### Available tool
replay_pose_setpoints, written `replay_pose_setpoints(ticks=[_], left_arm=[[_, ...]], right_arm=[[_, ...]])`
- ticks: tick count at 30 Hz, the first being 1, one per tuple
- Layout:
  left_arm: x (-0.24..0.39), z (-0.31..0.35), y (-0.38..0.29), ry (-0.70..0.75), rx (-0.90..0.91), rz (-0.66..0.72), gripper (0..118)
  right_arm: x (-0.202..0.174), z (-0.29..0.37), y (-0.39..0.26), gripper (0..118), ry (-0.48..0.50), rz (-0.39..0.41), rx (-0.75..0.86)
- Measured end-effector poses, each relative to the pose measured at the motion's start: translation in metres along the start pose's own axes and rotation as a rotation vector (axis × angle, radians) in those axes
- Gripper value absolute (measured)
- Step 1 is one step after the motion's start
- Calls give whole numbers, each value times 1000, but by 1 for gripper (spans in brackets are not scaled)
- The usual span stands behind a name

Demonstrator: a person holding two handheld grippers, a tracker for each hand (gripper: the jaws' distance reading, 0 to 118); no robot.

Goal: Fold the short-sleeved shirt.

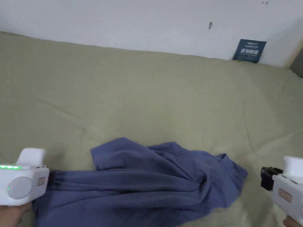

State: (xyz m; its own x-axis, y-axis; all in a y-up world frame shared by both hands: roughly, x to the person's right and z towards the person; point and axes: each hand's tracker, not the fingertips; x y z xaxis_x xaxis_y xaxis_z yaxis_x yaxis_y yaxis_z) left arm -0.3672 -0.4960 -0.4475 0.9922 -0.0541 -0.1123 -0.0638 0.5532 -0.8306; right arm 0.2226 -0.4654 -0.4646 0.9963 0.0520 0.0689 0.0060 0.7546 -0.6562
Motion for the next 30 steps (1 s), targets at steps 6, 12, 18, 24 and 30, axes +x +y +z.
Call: replay_pose_setpoints(ticks=[6,12,18,24,30], left_arm=[[7,47,4,-10,79,-5,3],[0,45,6,-23,78,8,3],[-12,62,28,-63,150,37,3],[-27,140,109,-40,385,2,3],[-51,223,204,5,592,-14,3]], right_arm=[[-8,-86,18,84,93,102,-122],[-17,-107,1,12,141,68,-269],[-5,-43,46,4,160,90,-150],[-4,67,163,4,200,91,142],[7,139,271,4,172,31,390]])
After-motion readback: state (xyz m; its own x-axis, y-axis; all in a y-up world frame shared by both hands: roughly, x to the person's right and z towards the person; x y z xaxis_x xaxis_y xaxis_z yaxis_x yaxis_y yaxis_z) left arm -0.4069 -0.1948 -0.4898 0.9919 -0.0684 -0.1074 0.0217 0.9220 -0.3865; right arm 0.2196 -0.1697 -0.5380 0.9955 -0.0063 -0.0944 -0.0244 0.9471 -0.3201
